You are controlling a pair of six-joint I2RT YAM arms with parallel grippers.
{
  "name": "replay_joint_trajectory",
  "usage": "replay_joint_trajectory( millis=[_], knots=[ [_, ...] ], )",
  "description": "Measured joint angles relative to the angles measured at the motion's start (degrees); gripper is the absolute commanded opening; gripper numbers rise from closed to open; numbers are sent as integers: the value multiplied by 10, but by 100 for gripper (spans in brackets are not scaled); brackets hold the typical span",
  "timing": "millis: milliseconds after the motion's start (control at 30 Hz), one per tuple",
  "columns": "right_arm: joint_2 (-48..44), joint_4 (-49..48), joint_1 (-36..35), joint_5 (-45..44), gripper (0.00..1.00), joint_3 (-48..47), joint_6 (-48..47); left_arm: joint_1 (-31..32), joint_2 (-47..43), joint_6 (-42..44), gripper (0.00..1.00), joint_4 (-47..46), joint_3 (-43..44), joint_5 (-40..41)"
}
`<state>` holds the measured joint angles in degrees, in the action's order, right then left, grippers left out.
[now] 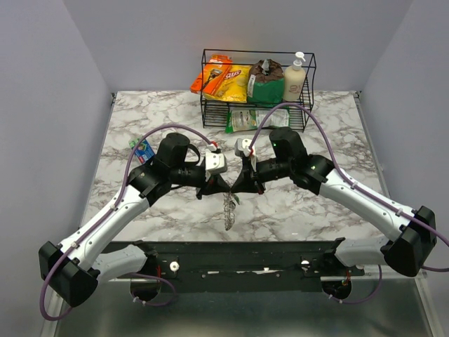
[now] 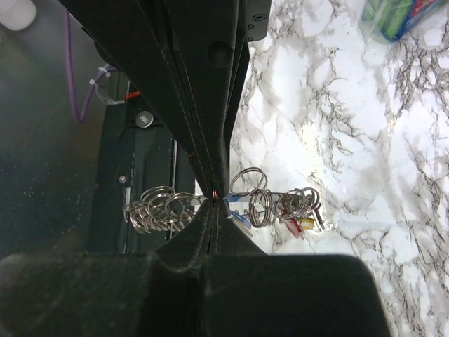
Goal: Put the keys on the keyring
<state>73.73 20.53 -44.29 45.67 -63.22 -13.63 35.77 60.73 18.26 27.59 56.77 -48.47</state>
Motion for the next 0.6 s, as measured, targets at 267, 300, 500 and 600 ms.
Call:
replay_joint_trajectory(
  millis=[267, 300, 500, 600],
  knots=[
    [0, -5, 0, 3, 28, 6, 1, 0, -17, -37, 0, -46, -31, 3],
    [-1, -7, 0, 3, 31, 7, 2, 0, -25, -47, 0, -61, -43, 9],
    [-27, -37, 0, 5, 63, 13, 17, 0, -83, -109, 0, -169, -122, 57],
    [-44, -55, 0, 3, 66, 13, 27, 0, -108, -138, 0, -221, -154, 86]
  ],
)
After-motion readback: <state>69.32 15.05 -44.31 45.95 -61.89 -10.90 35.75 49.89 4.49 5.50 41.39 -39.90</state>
